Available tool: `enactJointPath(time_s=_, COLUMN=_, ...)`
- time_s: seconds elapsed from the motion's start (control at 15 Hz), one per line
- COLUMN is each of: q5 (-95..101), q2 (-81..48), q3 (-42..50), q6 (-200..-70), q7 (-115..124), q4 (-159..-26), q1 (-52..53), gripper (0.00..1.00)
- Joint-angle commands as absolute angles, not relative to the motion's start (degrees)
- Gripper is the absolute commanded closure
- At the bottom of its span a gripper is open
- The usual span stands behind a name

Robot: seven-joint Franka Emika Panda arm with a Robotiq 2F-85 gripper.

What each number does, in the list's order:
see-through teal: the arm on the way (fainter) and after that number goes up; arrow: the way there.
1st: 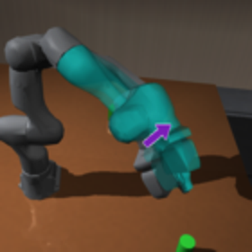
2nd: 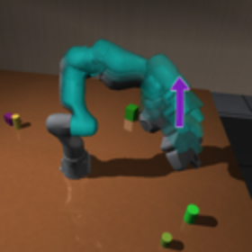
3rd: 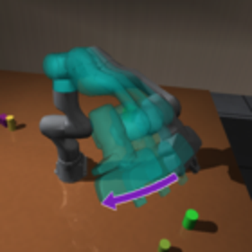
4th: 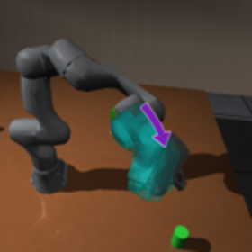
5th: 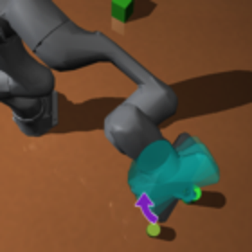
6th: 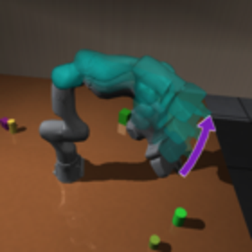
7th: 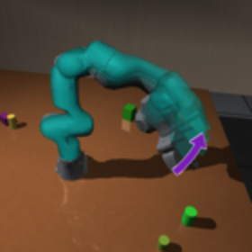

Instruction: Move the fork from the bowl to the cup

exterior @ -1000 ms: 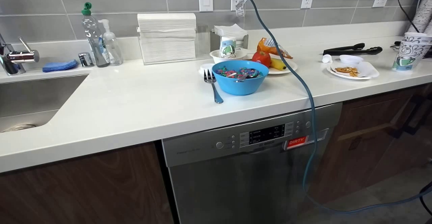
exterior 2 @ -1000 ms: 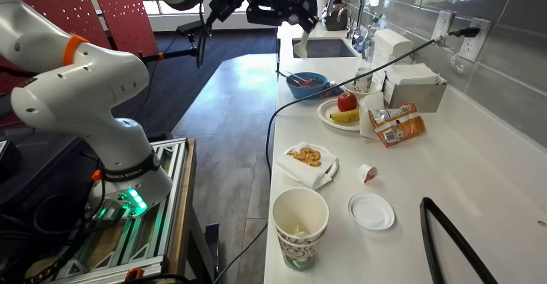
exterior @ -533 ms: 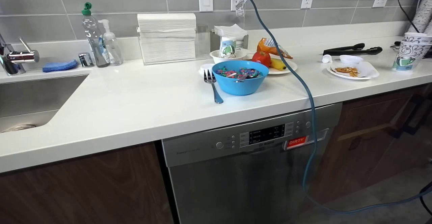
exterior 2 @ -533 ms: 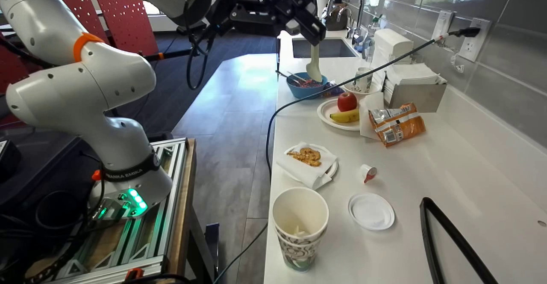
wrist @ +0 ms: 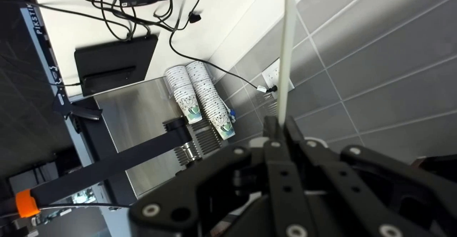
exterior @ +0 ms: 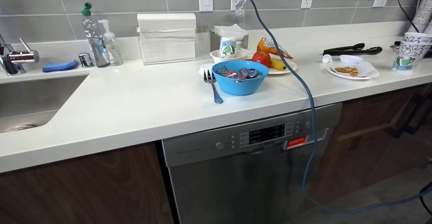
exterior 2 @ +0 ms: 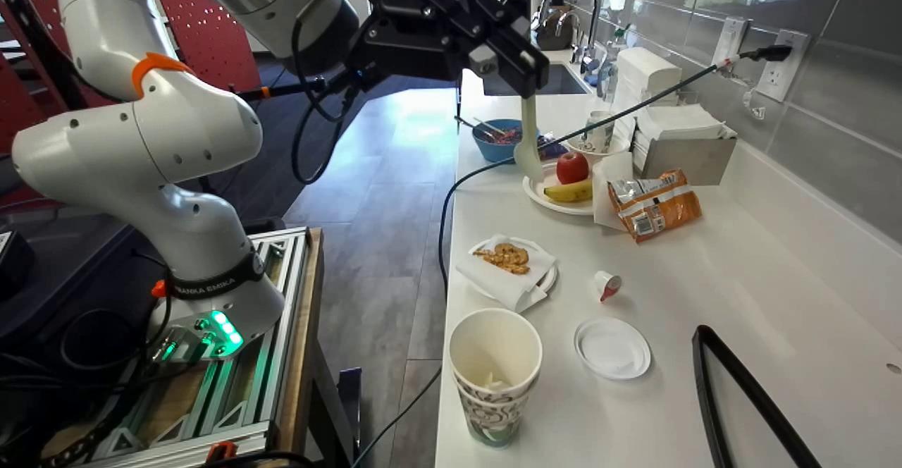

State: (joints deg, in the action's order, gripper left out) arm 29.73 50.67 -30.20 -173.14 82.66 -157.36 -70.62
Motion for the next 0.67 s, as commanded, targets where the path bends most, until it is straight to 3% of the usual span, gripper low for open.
enactJointPath(time_s=0.0, q5=32.55, q2=52.45, q3=-38.56, q6=-177.16, q7=88.08, q4=-157.34, q1=-80.51, gripper=0.99)
enactJointPath(time_s=0.6, q5=31.23, q2=59.49, q3=-56.06, q6=-182.28, q7=92.64, q4=-157.7, q1=-99.24, gripper=0.99)
